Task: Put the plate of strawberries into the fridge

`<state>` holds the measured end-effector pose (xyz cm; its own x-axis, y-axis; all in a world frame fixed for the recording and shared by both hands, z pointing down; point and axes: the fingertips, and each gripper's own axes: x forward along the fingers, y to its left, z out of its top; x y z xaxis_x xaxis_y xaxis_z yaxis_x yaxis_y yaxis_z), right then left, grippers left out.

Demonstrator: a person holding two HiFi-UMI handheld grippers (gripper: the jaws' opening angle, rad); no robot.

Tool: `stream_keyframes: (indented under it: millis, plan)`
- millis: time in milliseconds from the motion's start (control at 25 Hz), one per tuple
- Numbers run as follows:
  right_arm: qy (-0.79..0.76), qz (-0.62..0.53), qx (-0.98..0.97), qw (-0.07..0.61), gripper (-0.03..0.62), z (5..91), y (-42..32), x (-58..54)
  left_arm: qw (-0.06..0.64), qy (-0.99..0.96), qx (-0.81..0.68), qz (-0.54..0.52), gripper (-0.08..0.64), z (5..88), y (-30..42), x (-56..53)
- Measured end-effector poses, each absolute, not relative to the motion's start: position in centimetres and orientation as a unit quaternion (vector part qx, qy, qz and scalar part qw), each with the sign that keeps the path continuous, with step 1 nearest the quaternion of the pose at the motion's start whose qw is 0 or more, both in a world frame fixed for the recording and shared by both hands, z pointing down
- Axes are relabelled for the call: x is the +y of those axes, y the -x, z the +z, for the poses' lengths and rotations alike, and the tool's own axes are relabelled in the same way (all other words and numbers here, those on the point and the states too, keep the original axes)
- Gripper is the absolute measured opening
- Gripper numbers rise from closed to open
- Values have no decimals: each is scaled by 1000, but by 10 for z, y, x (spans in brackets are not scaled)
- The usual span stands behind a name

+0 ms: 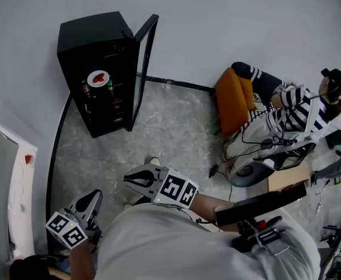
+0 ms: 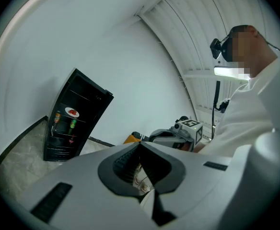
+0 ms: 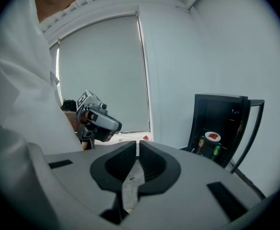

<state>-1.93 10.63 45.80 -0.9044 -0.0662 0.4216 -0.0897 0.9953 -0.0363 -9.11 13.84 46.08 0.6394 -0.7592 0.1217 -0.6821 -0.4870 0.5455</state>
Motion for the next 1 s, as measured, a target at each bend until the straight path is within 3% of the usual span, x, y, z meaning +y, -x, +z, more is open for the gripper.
stream_keyframes:
  millis: [1000]
  plan:
    - [-17,53,-974,222,25,464,32,3,321,-842,-430,-52,12,472,90,34]
